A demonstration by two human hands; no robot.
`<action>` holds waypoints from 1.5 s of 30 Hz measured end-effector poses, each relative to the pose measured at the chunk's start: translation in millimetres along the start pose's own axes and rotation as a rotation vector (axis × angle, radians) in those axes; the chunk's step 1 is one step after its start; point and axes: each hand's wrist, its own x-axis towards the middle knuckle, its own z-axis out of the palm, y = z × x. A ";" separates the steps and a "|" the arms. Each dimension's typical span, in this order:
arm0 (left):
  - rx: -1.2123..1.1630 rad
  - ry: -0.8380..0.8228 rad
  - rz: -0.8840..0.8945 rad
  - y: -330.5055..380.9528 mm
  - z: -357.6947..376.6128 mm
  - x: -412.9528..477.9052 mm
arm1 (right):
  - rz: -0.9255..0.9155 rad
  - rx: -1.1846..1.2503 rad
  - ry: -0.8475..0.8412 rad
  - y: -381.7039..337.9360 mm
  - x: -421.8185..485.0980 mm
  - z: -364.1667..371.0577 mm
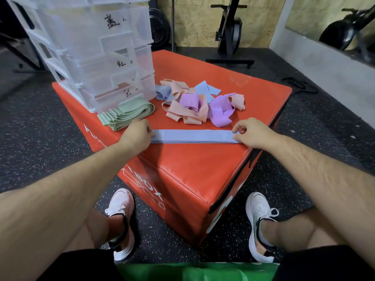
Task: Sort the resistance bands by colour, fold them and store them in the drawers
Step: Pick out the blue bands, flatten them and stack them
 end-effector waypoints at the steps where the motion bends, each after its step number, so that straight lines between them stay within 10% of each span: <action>1: 0.029 -0.008 0.020 0.7 0.2 -0.2 | -0.001 -0.015 0.000 -1.9 -0.5 -2.6; 16: 0.003 0.173 0.493 108.6 13.5 55.2 | -0.040 0.022 0.164 -56.3 84.7 -27.9; 45: 0.117 -0.122 0.401 129.0 51.3 100.3 | 0.391 -0.068 -0.224 -37.9 175.6 19.8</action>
